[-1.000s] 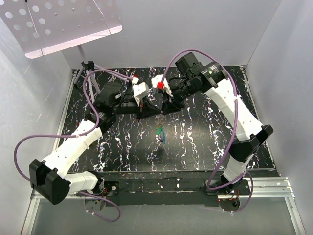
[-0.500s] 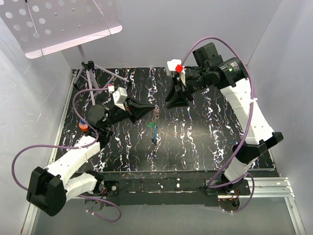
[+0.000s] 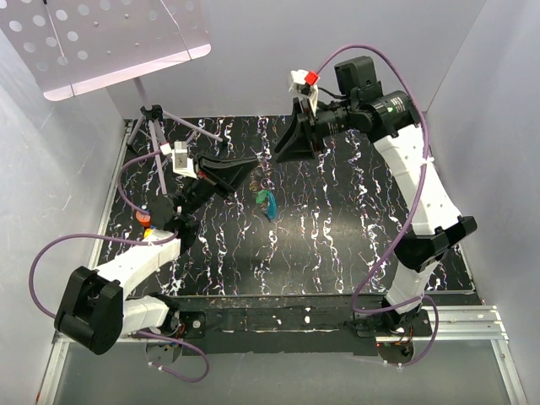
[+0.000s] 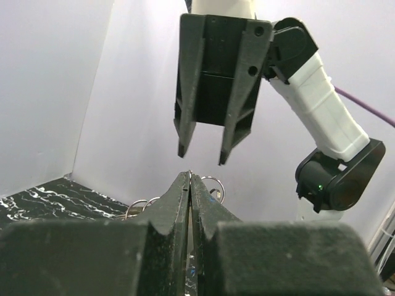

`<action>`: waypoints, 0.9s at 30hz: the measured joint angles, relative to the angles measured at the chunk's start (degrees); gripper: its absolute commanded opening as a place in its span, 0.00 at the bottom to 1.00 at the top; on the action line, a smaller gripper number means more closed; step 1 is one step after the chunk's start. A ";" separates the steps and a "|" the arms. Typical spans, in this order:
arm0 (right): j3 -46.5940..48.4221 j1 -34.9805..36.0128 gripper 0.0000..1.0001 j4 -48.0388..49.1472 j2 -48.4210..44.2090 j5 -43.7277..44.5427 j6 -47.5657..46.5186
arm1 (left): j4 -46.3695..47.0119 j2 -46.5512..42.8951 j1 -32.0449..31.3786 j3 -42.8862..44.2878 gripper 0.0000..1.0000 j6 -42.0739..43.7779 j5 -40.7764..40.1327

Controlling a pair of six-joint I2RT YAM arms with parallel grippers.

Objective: Put the keys on the keyring
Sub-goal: Adjust the key on the keyring.

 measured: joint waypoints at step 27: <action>-8.33 0.81 0.25 22.05 0.33 -5.51 27.39 | 2.01 1.40 0.02 2.19 0.00 -3.39 0.42</action>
